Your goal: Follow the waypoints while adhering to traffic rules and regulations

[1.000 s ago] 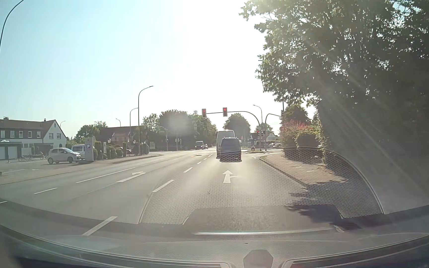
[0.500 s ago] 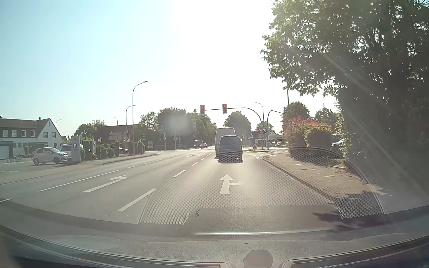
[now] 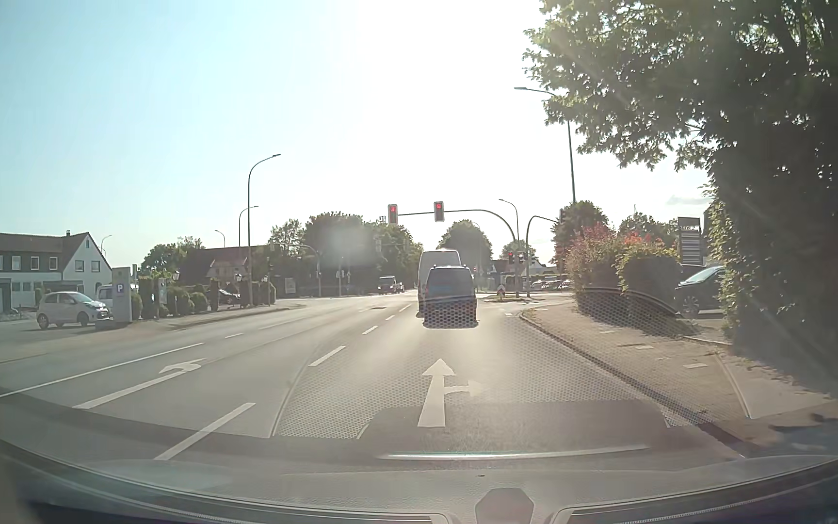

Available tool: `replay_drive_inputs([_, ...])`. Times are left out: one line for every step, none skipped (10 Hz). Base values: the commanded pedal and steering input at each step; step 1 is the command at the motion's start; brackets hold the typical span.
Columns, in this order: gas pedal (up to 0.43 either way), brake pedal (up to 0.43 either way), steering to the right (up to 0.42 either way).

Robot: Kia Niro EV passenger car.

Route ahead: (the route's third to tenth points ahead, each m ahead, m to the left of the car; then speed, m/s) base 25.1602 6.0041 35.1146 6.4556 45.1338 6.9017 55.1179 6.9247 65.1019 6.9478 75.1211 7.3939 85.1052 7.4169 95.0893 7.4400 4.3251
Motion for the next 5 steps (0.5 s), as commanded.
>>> replay_drive_inputs([0.0,0.183,-0.001])
replay_drive_inputs([0.0,0.177,-0.001])
replay_drive_inputs([0.0,0.171,-0.001])
replay_drive_inputs([0.0,0.165,-0.001])
replay_drive_inputs([0.0,0.159,-0.001])
